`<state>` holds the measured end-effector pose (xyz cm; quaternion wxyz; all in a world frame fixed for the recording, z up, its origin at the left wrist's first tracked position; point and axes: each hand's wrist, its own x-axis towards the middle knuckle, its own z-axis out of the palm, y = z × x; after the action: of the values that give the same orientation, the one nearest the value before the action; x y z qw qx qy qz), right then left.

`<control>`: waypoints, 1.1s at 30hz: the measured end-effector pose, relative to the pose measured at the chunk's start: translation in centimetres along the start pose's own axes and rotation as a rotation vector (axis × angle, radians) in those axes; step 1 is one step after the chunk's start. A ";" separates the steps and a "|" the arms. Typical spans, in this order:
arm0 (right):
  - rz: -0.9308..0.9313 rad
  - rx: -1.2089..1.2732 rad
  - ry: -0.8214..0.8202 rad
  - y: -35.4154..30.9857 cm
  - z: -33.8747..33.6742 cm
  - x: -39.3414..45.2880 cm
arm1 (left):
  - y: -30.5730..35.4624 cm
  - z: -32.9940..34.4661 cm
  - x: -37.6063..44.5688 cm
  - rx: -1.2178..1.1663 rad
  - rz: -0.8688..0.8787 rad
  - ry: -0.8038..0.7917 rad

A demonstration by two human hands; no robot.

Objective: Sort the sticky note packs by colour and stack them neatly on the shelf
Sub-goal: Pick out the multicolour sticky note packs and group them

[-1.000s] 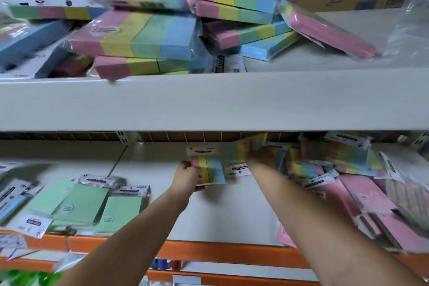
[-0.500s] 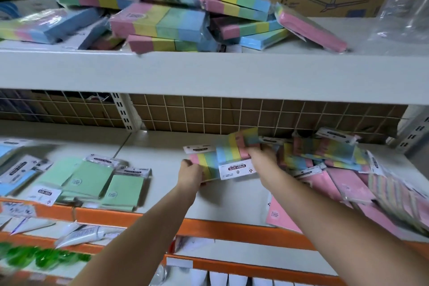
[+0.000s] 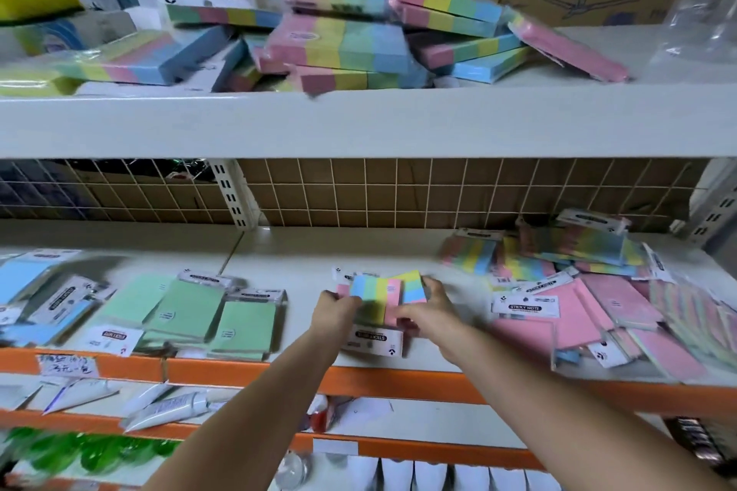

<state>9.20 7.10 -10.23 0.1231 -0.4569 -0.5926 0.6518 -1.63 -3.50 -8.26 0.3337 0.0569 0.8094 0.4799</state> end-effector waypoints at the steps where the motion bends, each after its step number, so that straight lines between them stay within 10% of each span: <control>1: 0.009 -0.039 0.000 0.0 0.0 -0.2 | -0.2 -0.3 0.3 0.021 0.004 -0.005; 17: 0.012 -0.662 0.238 -0.5 0.0 -2.4 | -0.9 -2.4 1.2 0.356 0.045 -0.138; 33: 0.122 -0.900 0.107 -0.9 -0.4 -4.7 | -1.0 -1.3 -1.3 0.628 0.063 0.033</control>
<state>11.74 4.28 -7.26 -0.0958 -0.5321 -0.7816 0.3110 -1.20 -5.53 -8.01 0.2716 0.1742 0.9213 0.2172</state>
